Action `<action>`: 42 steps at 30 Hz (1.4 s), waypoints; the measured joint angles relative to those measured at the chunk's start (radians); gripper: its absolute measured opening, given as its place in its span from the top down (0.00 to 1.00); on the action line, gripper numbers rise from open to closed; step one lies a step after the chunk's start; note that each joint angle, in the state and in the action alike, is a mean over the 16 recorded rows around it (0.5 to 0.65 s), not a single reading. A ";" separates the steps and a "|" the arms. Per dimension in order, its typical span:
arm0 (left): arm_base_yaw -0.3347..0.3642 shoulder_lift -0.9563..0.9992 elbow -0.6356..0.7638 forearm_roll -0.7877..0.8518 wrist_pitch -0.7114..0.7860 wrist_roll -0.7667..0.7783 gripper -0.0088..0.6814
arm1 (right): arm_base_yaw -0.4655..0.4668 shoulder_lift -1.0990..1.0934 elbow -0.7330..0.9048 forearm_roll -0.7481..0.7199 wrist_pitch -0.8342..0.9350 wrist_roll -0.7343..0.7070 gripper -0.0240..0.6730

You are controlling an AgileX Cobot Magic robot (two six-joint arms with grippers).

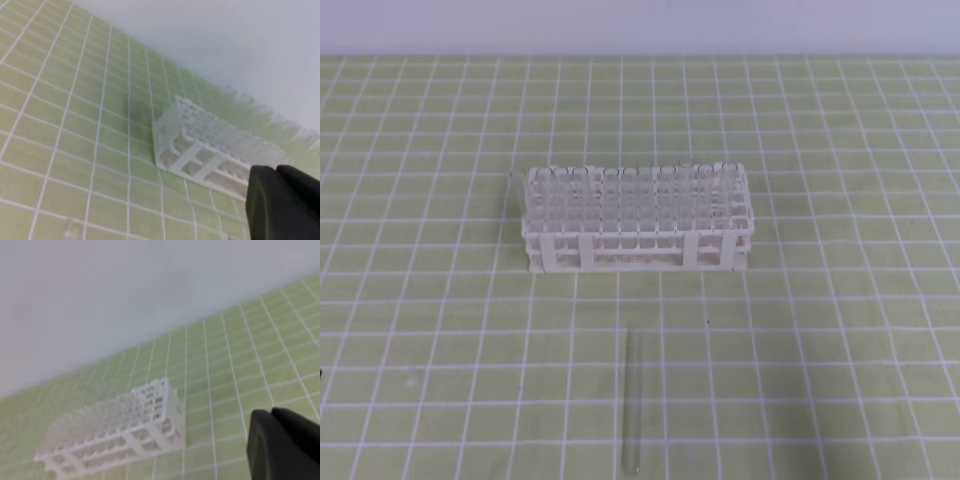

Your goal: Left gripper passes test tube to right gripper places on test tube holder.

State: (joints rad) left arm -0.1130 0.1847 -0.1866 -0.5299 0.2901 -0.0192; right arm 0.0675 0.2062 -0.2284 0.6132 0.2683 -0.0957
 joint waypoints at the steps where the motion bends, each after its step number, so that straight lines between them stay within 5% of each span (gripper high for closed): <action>1: 0.000 0.036 -0.027 0.006 0.026 0.010 0.99 | 0.000 0.030 -0.026 -0.015 0.029 0.000 1.00; 17: -0.058 0.632 -0.395 0.013 0.394 0.172 0.99 | 0.000 0.442 -0.270 -0.217 0.411 0.001 1.00; 33: -0.510 1.123 -0.590 0.115 0.314 -0.099 0.99 | 0.000 0.507 -0.279 -0.250 0.443 -0.029 1.00; 42: -0.664 1.340 -0.786 0.293 0.446 -0.270 0.99 | 0.000 0.507 -0.279 -0.248 0.447 -0.036 1.00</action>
State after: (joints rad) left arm -0.7769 1.5244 -0.9721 -0.2369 0.7365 -0.2890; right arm 0.0675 0.7130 -0.5074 0.3653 0.7149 -0.1318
